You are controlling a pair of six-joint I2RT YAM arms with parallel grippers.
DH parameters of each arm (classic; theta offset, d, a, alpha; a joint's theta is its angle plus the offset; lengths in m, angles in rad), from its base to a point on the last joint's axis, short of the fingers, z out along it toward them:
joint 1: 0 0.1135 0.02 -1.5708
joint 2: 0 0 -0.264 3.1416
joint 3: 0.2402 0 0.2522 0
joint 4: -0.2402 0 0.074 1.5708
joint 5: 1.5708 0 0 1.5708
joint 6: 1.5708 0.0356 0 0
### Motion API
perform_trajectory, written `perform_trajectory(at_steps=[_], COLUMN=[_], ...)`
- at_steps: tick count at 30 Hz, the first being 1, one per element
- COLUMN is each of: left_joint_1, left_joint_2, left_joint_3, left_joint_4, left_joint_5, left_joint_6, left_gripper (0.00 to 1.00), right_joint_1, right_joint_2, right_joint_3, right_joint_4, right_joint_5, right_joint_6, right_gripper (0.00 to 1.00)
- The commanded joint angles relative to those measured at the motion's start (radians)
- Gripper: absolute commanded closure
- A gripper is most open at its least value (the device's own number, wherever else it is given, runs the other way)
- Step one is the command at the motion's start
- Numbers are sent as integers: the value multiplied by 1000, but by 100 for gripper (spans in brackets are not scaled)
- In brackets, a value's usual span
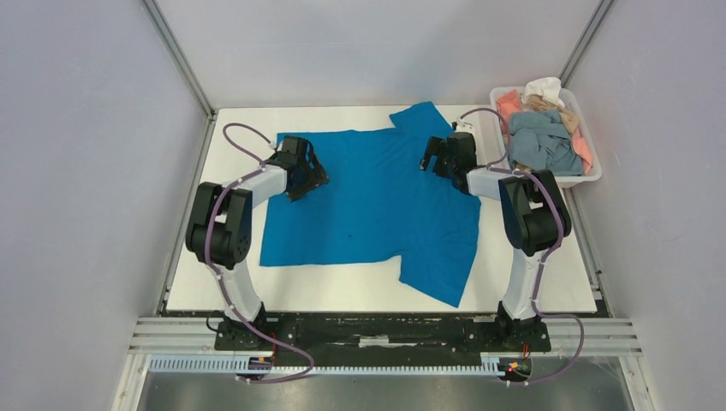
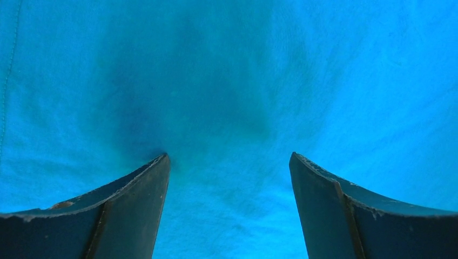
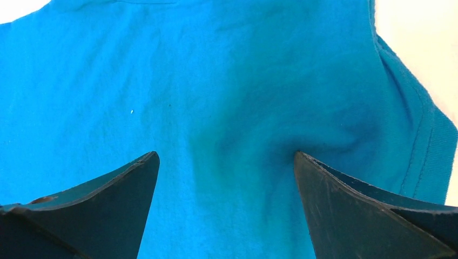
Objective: Fold and stack the t-shirts
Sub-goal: Flatten out the tshirt
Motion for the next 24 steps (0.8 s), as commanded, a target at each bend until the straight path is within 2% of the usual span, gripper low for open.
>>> perform_trajectory(at_steps=[1,3,6,9,10,12,14,19,22,24], left_joint_1=[6,6,4,3,2,0,-4,-3,-3,-4], left_joint_2=[43,-8,-125,-297,-370,-507,-652,-982,-1139,-1212], left_joint_3=[55,64,21,-101,-154,-241,-351,-527,-617,-671], left_joint_4=[-69,-77,-95,-98,-105,-173,-218,-450,-508,-510], left_joint_5=[60,45,-13,-27,-33,-55,-94,-261,-304,-312], left_joint_6=[4,5,-12,-34,-43,-74,-108,-238,-316,-340], left_gripper=[12,12,12,12,12,12,12,12,12,12], right_joint_1=[1,20,61,112,120,113,110,109,108,109], right_joint_2=[1,-77,-240,-411,-474,-584,-700,-1002,-1098,-1123], right_joint_3=[79,72,-25,-162,-218,-344,-466,-741,-852,-882], right_joint_4=[-154,-174,-187,-176,-174,-147,-161,-22,76,81], right_joint_5=[57,112,206,263,257,136,152,118,45,15], right_joint_6=[-20,-72,-86,-104,-102,-77,17,81,132,135], right_gripper=[2,2,2,2,2,2,2,2,2,2])
